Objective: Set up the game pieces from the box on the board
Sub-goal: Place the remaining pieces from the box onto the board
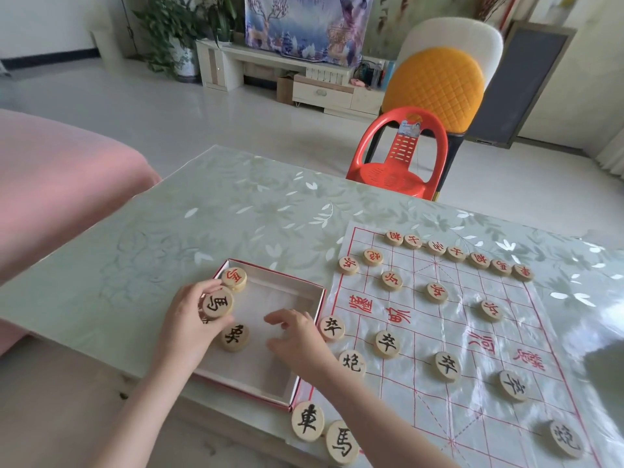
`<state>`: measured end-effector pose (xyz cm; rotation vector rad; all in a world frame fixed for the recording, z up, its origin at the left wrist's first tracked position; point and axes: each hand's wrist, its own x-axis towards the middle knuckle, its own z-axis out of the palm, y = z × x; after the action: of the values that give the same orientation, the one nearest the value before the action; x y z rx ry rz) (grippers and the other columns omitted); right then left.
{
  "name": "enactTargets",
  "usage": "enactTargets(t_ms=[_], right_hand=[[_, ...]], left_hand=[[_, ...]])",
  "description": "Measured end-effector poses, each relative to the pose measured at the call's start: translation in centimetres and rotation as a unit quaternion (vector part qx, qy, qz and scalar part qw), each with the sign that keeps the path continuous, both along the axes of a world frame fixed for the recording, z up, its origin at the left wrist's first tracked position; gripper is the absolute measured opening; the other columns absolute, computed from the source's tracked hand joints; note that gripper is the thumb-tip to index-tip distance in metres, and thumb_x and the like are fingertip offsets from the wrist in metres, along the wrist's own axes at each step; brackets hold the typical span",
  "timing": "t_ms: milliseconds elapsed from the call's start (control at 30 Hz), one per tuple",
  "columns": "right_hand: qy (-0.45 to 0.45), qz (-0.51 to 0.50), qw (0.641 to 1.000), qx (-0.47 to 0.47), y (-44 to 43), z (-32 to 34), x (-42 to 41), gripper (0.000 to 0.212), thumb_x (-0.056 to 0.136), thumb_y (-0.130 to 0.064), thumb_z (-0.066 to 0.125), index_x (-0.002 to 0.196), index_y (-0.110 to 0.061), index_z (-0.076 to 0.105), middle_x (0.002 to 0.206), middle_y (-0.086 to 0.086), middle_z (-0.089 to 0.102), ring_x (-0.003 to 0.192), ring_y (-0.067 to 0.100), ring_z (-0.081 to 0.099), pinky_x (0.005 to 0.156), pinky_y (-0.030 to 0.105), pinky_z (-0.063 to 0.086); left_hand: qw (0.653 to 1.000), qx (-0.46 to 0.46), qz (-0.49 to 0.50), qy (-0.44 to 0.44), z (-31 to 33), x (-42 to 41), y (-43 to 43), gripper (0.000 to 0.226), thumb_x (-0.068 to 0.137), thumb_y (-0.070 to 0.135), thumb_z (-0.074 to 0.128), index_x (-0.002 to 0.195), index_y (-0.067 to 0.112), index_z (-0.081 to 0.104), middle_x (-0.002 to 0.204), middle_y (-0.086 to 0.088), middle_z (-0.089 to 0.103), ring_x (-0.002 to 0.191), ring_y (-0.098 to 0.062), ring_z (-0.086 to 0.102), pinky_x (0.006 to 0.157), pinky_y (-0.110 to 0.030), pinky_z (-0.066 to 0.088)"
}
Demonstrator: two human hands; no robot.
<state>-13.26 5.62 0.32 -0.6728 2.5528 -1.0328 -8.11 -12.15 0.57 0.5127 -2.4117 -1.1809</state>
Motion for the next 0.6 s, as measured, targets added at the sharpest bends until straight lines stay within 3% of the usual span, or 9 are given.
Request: enactTargets(t_ms=[67, 167, 200, 300, 433, 600], right_hand=[[0.004, 0.025, 0.999, 0.022, -1.7, -0.5, 0.1, 0.048, 0.083, -0.016, 0.058, 0.130, -0.016, 0.050, 0.130, 0.005, 0.054, 0.116, 0.025, 0.044, 0.099, 0.031, 0.036], [0.006, 0.044, 0.998, 0.050, -4.1, -1.5, 0.7, 0.054, 0.083, -0.023, 0.061, 0.134, -0.013, 0.045, 0.130, 0.010, 0.050, 0.118, 0.029, 0.043, 0.102, 0.035, 0.035], [0.007, 0.042, 0.998, 0.052, -4.7, -1.7, 0.9, 0.053, 0.084, -0.026, 0.060, 0.133, -0.012, 0.046, 0.128, 0.012, 0.049, 0.118, 0.030, 0.042, 0.101, 0.035, 0.035], [0.020, 0.029, 0.998, 0.043, -5.9, -2.5, 1.4, 0.045, 0.086, -0.028, 0.057, 0.128, -0.012, 0.050, 0.122, 0.013, 0.047, 0.115, 0.031, 0.040, 0.099, 0.035, 0.036], [0.025, 0.001, 0.999, 0.040, -5.7, -2.4, 1.6, 0.044, 0.085, -0.030, 0.058, 0.123, -0.009, 0.051, 0.120, 0.011, 0.048, 0.115, 0.029, 0.040, 0.097, 0.034, 0.036], [0.070, -0.082, 0.992, -0.060, -1.5, 1.1, 0.1, 0.051, 0.076, -0.018, 0.068, 0.123, -0.012, 0.052, 0.120, 0.007, 0.051, 0.113, 0.023, 0.043, 0.094, 0.024, 0.033]], left_hand=[[1.000, 0.025, 0.008, 0.007, -0.2, 0.8, -0.3, 0.060, 0.057, 0.000, 0.083, 0.110, 0.017, 0.063, 0.107, -0.005, 0.058, 0.097, -0.026, 0.060, 0.083, -0.031, 0.050], [0.999, 0.048, 0.015, 0.020, -0.1, 1.6, -0.2, 0.057, 0.058, -0.003, 0.082, 0.107, 0.019, 0.065, 0.100, -0.004, 0.054, 0.094, -0.027, 0.061, 0.072, -0.007, 0.048], [0.999, 0.042, 0.014, 0.028, -0.1, 1.9, -0.1, 0.057, 0.057, -0.004, 0.082, 0.106, 0.022, 0.066, 0.098, 0.000, 0.053, 0.095, -0.027, 0.061, 0.072, -0.007, 0.048], [0.999, 0.026, 0.000, 0.043, -0.1, 2.5, 0.3, 0.064, 0.055, -0.003, 0.083, 0.098, 0.039, 0.060, 0.103, 0.016, 0.052, 0.102, -0.022, 0.059, 0.086, -0.030, 0.049], [0.998, 0.055, -0.001, 0.020, 0.4, 3.0, 0.9, 0.055, 0.060, 0.004, 0.083, 0.098, 0.037, 0.060, 0.104, 0.002, 0.064, 0.093, -0.019, 0.063, 0.074, -0.011, 0.047], [0.997, 0.063, -0.016, 0.030, 1.8, 2.7, 2.4, 0.049, 0.063, 0.004, 0.081, 0.106, 0.023, 0.064, 0.107, 0.000, 0.068, 0.095, -0.020, 0.064, 0.078, -0.019, 0.048]])
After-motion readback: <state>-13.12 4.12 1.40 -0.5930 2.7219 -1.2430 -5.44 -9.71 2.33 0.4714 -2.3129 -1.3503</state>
